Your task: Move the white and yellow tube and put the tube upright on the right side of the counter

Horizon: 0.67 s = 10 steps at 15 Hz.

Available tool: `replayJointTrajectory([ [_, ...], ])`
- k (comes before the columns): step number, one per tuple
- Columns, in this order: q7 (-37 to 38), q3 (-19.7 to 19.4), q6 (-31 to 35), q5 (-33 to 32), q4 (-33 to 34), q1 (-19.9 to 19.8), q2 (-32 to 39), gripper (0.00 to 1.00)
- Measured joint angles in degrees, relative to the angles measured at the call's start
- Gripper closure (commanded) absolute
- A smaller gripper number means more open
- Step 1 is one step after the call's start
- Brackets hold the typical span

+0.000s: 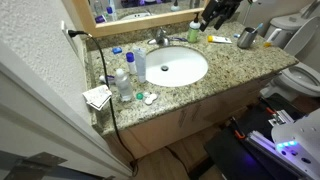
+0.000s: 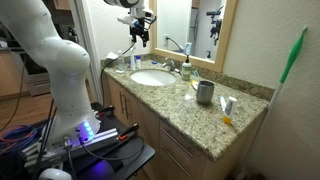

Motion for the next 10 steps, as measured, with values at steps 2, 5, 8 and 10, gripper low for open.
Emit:
replayJointTrajectory([
  [2, 0.0, 0.0, 0.0, 0.0, 0.0, 0.0, 0.0, 0.00],
  [5, 2.9, 0.0, -0.1, -0.4, 0.2, -0.4, 0.5, 0.00],
  [8, 8.2, -1.7, -0.4, -0.3, 5.0, -3.6, 5.1, 0.00],
  [10, 9.4, -4.5, -1.5, 0.0, 9.9, -6.4, 8.9, 0.00],
])
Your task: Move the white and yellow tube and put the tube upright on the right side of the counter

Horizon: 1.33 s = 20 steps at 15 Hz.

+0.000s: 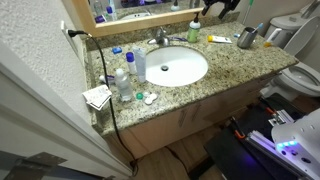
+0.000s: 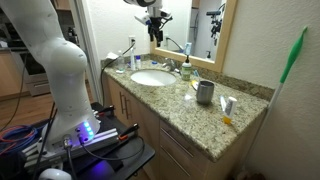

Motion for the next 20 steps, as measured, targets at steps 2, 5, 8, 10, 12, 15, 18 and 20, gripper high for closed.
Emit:
replayJointTrajectory([
  [2, 0.9, -3.1, -1.6, 0.3, 4.7, -3.0, 3.2, 0.00],
  [5, 0.9, -5.2, -3.2, 0.5, 8.6, -5.3, 5.8, 0.00],
  [8, 3.0, -5.1, -4.9, 0.4, 8.8, -5.3, 6.4, 0.00],
  [10, 5.2, -6.0, -7.3, 2.4, 10.0, -6.2, 8.7, 0.00],
  [12, 5.2, -7.9, -9.2, 5.6, 12.5, -8.0, 12.8, 0.00],
  [15, 5.5, -10.8, -11.7, 10.4, 17.0, -12.0, 19.6, 0.00],
  [18, 7.2, -11.6, -13.0, 13.0, 20.2, -14.3, 23.9, 0.00],
  [20, 7.8, -11.5, -13.0, 13.1, 20.8, -14.3, 24.4, 0.00],
])
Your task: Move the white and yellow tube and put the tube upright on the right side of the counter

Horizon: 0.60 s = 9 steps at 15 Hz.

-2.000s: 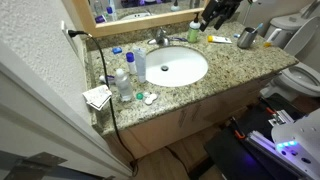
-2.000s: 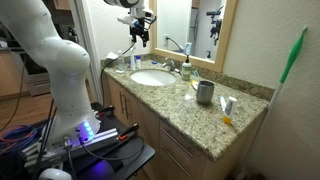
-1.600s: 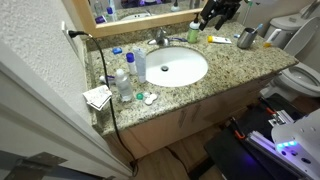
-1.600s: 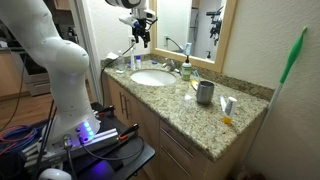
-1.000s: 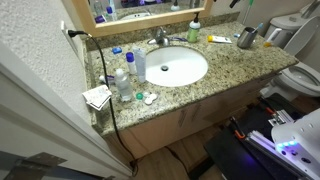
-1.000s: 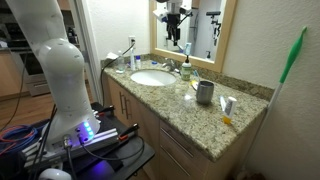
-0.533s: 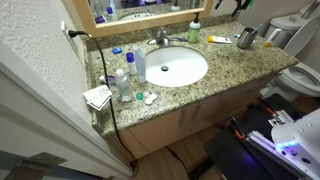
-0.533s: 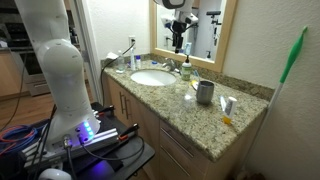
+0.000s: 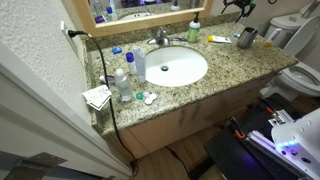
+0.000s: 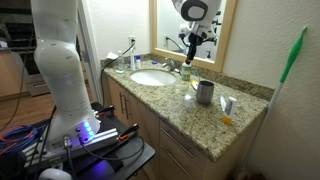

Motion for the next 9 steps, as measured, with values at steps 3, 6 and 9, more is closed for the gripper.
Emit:
replayJointTrajectory([
  [3, 7.8, 0.0, -0.2, -0.8, 0.0, 0.2, 0.6, 0.00],
  [6, 16.7, 0.1, 0.0, 0.6, 0.5, 0.2, 2.8, 0.00],
  [9, 25.1, 0.1, 2.6, 2.3, 1.3, 0.2, 6.1, 0.00],
])
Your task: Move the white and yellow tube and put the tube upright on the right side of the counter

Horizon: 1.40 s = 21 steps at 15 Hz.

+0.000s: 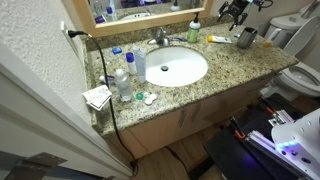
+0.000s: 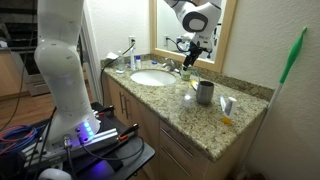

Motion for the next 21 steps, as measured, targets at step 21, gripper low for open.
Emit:
replayJointTrajectory([
  [21, 15.1, 0.1, 5.0, 13.9, 6.3, -2.9, 11.7, 0.00],
])
